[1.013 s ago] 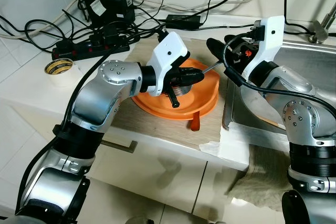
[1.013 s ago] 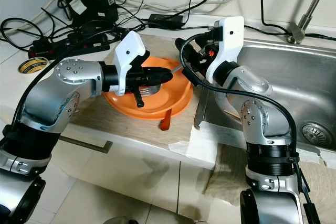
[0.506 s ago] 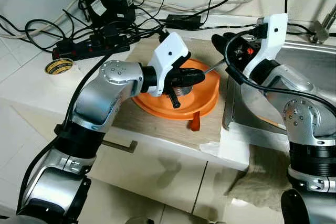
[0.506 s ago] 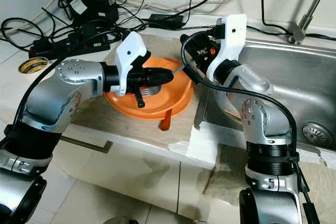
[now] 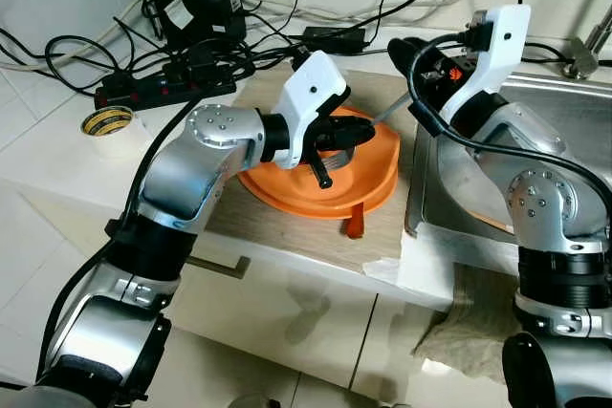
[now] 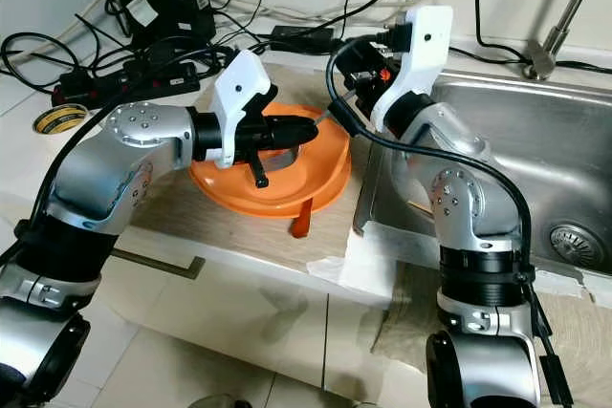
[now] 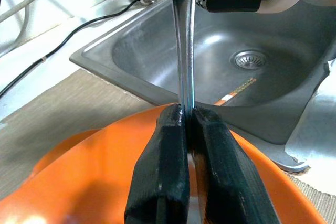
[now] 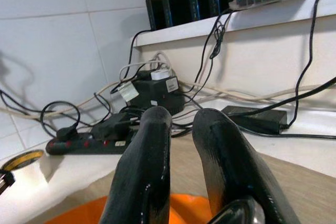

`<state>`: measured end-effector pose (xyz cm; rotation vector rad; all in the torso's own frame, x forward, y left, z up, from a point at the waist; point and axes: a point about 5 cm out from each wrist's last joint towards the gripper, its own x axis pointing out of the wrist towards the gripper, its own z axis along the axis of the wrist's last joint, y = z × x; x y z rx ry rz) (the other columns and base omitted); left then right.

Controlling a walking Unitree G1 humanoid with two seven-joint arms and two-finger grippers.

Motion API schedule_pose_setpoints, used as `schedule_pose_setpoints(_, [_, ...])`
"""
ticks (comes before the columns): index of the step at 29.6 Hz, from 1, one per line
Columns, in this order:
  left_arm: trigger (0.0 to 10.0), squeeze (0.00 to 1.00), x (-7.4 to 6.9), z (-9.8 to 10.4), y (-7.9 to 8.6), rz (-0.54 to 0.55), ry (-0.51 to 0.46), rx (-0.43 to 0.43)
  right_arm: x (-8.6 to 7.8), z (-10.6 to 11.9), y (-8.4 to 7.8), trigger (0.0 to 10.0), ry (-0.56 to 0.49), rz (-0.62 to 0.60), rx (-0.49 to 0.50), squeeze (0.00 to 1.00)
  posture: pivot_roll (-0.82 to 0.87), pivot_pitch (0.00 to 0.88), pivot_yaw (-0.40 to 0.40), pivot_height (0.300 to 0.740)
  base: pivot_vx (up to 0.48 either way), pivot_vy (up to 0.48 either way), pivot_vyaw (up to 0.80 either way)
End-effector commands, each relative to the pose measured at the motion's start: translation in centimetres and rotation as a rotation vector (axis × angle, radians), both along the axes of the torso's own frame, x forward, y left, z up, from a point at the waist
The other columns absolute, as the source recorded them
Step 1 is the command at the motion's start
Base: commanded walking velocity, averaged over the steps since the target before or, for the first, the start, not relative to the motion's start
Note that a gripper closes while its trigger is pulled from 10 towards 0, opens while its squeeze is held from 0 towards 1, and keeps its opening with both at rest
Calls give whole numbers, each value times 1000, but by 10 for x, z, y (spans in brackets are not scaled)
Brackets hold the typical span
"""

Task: Kitchen organization

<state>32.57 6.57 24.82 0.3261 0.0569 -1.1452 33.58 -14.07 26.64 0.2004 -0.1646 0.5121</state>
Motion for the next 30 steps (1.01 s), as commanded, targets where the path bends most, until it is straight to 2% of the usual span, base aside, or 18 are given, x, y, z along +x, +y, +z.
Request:
schedule_pose_setpoints(1, [0,0,-4,11,1,-52,-54,-3,8,-6,-40,0,43,-243,-3,0,-49,0,81,740,0,0,0])
schedule_pose_setpoints(14, [0,0,-1,10,2,-33,-72,10,9,-13,-37,0,66,-234,-28,0,-49,0,80,740,0,0,0])
schedule_pose_setpoints(15, [0,0,-1,10,2,-30,-76,15,9,-15,-37,9804,72,-235,-35,0,-49,0,80,740,0,0,0])
schedule_pose_setpoints(19, [0,0,0,9,2,-20,-84,24,9,-17,-36,9725,79,-233,-43,0,-49,0,79,740,0,0,0])
schedule_pose_setpoints(20, [5373,0,2,9,3,-6,-94,32,9,-18,-35,10000,81,-228,-47,0,-49,0,79,740,0,0,0])
schedule_pose_setpoints(21, [10000,0,3,9,3,8,-99,36,9,-18,-34,10000,82,-225,-50,0,-48,0,78,740,0,0,0])
schedule_pose_setpoints(28, [10000,0,6,8,4,39,-124,45,8,-21,-30,10000,87,-209,-52,0,-48,0,77,740,0,0,0])
schedule_pose_setpoints(29, [10000,1000,7,8,4,45,-126,47,7,-22,-29,10000,89,-203,-54,0,-47,0,77,740,0,0,0])
schedule_pose_setpoints(30, [10000,1000,7,8,5,49,-125,47,7,-22,-28,10000,90,-197,-55,0,-46,0,76,740,0,0,0])
